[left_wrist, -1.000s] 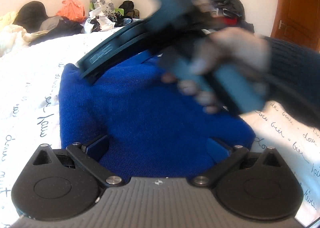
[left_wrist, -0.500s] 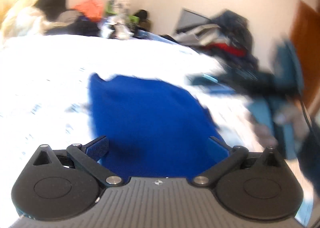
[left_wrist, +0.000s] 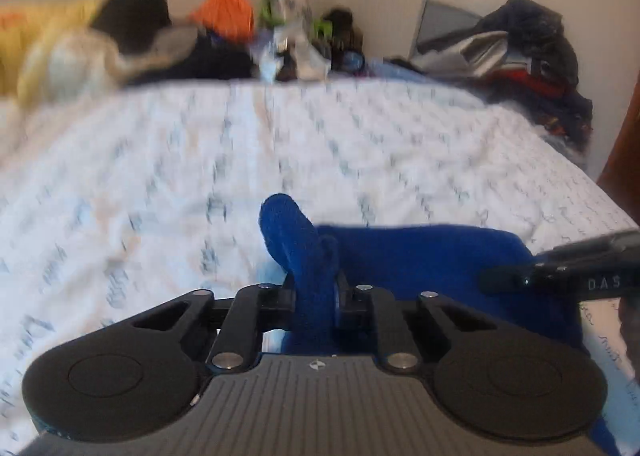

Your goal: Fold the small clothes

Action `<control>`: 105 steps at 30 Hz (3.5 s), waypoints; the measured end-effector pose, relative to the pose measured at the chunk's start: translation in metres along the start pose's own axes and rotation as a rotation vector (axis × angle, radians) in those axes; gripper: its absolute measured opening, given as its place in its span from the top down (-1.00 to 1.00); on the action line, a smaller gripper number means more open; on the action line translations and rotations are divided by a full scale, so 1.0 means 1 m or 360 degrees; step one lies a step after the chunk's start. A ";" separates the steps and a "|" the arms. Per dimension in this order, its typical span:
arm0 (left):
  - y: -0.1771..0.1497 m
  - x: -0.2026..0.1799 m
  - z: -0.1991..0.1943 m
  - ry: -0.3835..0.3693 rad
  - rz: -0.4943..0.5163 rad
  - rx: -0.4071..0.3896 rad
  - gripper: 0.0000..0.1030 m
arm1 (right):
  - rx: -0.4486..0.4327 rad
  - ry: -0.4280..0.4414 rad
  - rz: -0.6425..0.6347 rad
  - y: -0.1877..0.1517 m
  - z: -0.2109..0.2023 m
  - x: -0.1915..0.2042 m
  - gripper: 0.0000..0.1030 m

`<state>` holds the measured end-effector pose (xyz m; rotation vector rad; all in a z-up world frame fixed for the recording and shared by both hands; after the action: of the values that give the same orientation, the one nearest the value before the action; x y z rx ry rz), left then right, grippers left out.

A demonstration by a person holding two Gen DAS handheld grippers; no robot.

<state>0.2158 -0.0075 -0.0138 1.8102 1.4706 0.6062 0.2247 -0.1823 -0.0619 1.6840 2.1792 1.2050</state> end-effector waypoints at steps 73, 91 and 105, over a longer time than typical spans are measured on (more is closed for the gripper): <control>-0.098 -0.012 -0.146 -0.0041 -0.0183 0.0076 -0.46 | -0.0169 -0.0051 0.0110 -0.083 -0.118 0.040 0.10; -0.117 -0.056 -0.074 0.0040 0.0087 0.0136 -0.99 | -0.0110 -0.0260 -0.0131 -0.016 -0.027 0.056 -0.33; -0.117 -0.056 -0.075 0.0057 0.0082 0.0135 -1.00 | -0.0164 -0.0126 -0.0249 -0.061 -0.056 0.093 -0.38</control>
<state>0.0735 -0.0328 -0.0520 1.9168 1.4974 0.6131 0.1141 -0.1338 -0.0317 1.4658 2.1189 1.1672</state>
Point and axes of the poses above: each gripper's, at about its wrist camera, not at the fingertips, and z roughly the way its jaws point, x to its left, y to its top, the point moved 9 cm from there along z, roughly the way its jaws point, and after that the axes turned 5 degrees about x, right-handed, at the moved point
